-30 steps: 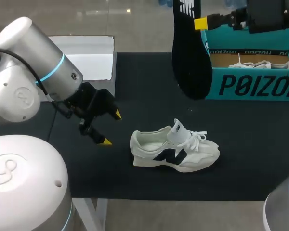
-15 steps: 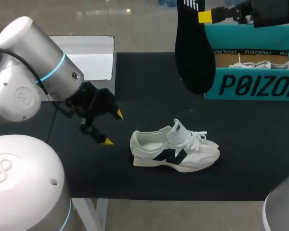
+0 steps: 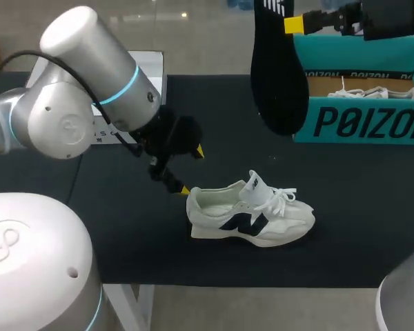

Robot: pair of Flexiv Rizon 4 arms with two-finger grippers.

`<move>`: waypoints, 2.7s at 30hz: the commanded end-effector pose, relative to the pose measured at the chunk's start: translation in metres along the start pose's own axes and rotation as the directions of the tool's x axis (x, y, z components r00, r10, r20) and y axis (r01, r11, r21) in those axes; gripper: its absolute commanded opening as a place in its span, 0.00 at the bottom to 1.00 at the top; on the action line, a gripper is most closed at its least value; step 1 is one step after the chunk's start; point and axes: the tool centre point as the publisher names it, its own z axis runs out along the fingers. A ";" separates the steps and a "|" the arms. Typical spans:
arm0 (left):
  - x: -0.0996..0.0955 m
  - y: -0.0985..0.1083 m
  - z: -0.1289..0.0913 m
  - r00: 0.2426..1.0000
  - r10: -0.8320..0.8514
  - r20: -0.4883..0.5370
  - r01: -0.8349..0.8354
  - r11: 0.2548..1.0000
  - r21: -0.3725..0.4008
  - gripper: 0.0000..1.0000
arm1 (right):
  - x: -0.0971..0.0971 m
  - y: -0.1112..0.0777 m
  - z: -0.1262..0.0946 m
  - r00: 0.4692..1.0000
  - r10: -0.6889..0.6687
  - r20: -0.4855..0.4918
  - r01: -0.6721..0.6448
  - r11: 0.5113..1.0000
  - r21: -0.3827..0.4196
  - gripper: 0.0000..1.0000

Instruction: Take the shoe out of the shoebox, open the shoe tongue, remove and reinsert the insole, then place the shoe into the shoebox

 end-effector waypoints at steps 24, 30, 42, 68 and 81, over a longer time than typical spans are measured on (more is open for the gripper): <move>-0.035 -0.002 0.111 0.987 -0.113 -0.118 0.097 0.987 -0.128 1.00 | 0.000 0.001 0.003 1.000 0.002 0.003 -0.002 1.000 0.002 0.00; -0.028 -0.007 0.120 0.986 -0.100 -0.134 0.083 0.989 -0.126 1.00 | 0.000 0.001 0.003 1.000 0.002 0.003 -0.002 1.000 0.002 0.00; -0.024 -0.011 0.119 0.986 -0.085 -0.144 0.069 0.991 -0.110 0.00 | 0.000 0.001 0.003 1.000 0.002 0.003 -0.002 1.000 0.002 0.00; -0.041 -0.030 0.089 0.941 0.132 -0.313 -0.130 0.991 0.029 0.00 | 0.000 0.001 0.003 1.000 0.002 0.003 -0.002 1.000 0.002 0.00; -0.053 -0.045 0.067 0.536 0.672 -0.511 -0.640 0.718 0.274 0.00 | 0.000 0.001 0.003 1.000 0.002 0.003 -0.002 1.000 0.002 0.00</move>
